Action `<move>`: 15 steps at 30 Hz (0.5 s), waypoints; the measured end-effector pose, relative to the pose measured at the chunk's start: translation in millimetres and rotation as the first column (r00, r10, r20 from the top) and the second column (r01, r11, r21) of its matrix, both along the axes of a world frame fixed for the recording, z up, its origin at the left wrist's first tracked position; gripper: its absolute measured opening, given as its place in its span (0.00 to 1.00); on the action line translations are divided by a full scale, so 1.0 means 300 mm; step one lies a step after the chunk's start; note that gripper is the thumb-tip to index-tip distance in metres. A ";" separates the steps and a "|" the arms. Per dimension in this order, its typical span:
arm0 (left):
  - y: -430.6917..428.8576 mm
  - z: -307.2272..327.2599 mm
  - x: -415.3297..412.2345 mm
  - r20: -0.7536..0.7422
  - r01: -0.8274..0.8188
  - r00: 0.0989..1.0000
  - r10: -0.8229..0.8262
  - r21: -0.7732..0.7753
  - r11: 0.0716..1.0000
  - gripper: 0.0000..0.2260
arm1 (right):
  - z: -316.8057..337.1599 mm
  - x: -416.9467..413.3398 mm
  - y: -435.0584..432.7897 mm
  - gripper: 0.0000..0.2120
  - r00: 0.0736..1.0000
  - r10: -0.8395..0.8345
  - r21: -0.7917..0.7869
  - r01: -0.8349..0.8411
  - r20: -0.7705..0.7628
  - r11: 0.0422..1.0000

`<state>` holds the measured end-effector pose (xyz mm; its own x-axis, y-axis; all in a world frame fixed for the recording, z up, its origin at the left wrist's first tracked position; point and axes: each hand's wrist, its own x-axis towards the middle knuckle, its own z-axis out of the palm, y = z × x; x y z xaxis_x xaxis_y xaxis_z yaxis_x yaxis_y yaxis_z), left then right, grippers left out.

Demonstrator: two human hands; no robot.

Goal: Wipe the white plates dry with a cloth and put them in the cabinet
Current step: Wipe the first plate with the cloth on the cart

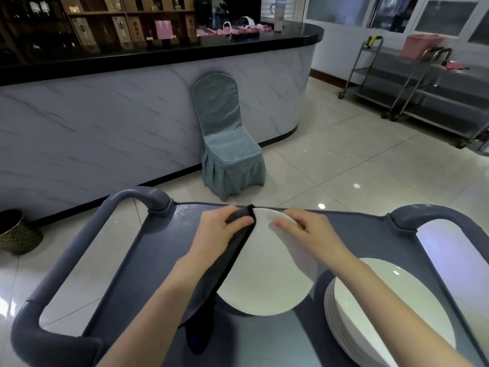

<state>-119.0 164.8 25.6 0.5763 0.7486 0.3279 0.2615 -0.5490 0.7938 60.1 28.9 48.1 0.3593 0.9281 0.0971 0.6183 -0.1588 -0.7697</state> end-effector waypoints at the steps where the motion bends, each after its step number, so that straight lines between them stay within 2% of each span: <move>1: 0.006 0.013 0.013 -0.036 0.053 0.998 -0.051 0.041 0.998 0.16 | 0.005 -0.002 0.007 0.15 0.999 0.034 -0.003 -0.034 0.039 0.999; 3: 0.009 0.024 0.031 -0.056 0.080 0.995 -0.078 0.045 0.996 0.15 | 0.011 -0.015 0.011 0.15 0.999 0.043 0.059 -0.044 0.028 0.997; 5: -0.002 0.014 0.031 -0.007 0.055 0.998 -0.056 -0.021 0.998 0.14 | 0.014 -0.026 0.005 0.16 1.000 0.002 0.125 -0.001 -0.013 0.992; 8: -0.053 -0.043 0.003 0.083 -0.093 0.991 0.105 -0.139 0.986 0.15 | 0.004 -0.023 -0.012 0.19 0.989 -0.115 0.165 0.128 -0.088 0.978; 10: -0.086 -0.092 -0.016 0.117 -0.196 0.963 0.241 -0.307 0.931 0.17 | -0.019 -0.021 -0.031 0.18 0.936 -0.264 0.178 0.308 -0.234 0.934; 12: -0.092 -0.121 -0.022 0.090 -0.226 0.953 0.289 -0.420 0.879 0.18 | -0.057 -0.038 -0.045 0.15 0.831 -0.385 0.151 0.474 -0.402 0.867; 13: -0.080 -0.124 -0.024 0.058 -0.235 0.957 0.285 -0.421 0.876 0.18 | -0.077 -0.051 -0.051 0.15 0.796 -0.416 0.126 0.513 -0.440 0.849; 15: -0.040 -0.105 -0.028 0.013 -0.229 0.968 0.249 -0.348 0.909 0.19 | -0.105 -0.070 -0.058 0.15 0.800 -0.418 0.117 0.509 -0.430 0.853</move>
<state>-127.6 152.9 -5.9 0.3545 0.9335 0.0541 0.3007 -0.1685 0.9387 39.0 11.6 16.6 0.7907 0.6108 0.0411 0.1693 -0.1536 -0.9735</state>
